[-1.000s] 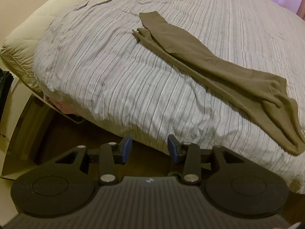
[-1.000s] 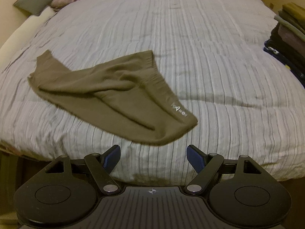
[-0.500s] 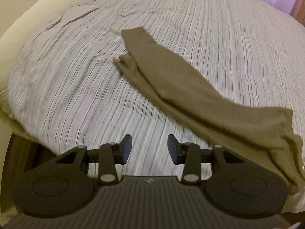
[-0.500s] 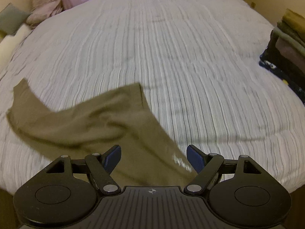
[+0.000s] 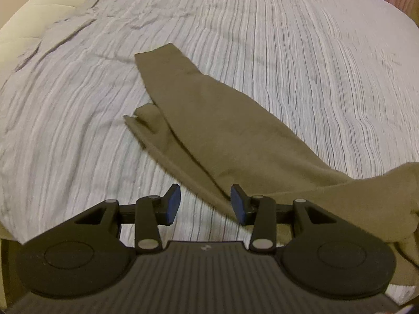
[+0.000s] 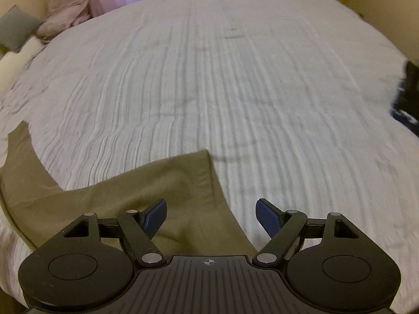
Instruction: Fold clothes
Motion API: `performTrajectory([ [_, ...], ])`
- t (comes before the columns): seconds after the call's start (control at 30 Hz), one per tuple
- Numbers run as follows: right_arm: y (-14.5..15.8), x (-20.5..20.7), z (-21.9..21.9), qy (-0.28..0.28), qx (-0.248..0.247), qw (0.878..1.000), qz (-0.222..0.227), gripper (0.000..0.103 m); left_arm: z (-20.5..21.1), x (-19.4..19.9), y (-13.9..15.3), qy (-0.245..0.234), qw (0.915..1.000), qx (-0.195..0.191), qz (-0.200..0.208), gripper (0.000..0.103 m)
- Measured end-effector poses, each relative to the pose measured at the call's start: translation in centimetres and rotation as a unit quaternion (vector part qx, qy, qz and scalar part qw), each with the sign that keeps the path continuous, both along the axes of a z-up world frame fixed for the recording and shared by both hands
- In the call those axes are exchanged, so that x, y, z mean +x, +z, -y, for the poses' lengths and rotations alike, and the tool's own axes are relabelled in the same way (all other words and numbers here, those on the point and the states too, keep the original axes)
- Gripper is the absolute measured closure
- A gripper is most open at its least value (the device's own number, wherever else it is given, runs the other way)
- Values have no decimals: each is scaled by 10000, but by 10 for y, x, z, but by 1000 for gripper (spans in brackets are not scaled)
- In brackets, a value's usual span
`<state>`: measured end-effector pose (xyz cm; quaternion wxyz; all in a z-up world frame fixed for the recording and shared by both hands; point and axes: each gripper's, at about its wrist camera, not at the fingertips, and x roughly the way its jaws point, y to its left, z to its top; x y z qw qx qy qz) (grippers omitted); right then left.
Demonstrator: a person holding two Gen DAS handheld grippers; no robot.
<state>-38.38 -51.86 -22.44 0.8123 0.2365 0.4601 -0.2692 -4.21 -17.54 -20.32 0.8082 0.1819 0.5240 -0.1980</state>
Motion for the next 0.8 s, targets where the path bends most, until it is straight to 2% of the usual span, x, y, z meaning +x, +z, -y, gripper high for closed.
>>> performTrajectory([
  [0.03,-7,4,3,105,31,9999,11,30,2,1,-5,3,10000,-5,-12,65],
  [0.07,-15,9,7,224,75,9997,14,43,5,0,-9,21,10000,-31,-28,65],
  [0.1,-24,13,12,368,148,9992,-1,46,6,-2,-13,46,10000,-59,-43,65],
  [0.27,-59,26,39,774,316,9965,38,46,13,-15,-33,233,9997,-61,-107,65],
  [0.53,-107,45,84,1426,1044,9835,378,46,12,-43,-50,754,9970,64,-154,65],
  [0.57,-110,47,89,1465,1189,9809,467,54,12,-47,-52,819,9965,81,-169,65],
  [0.63,-113,49,96,1563,1493,9742,647,77,13,-51,-55,953,9951,137,-223,65],
  [0.7,-104,46,100,1616,1423,9734,779,79,14,-53,-54,1078,9938,140,-248,65],
  [0.73,-99,45,103,1643,1389,9729,845,87,16,-53,-53,1127,9932,131,-249,65],
  [0.8,-90,42,107,1695,1319,9718,976,91,19,-53,-51,1211,9923,118,-238,65],
])
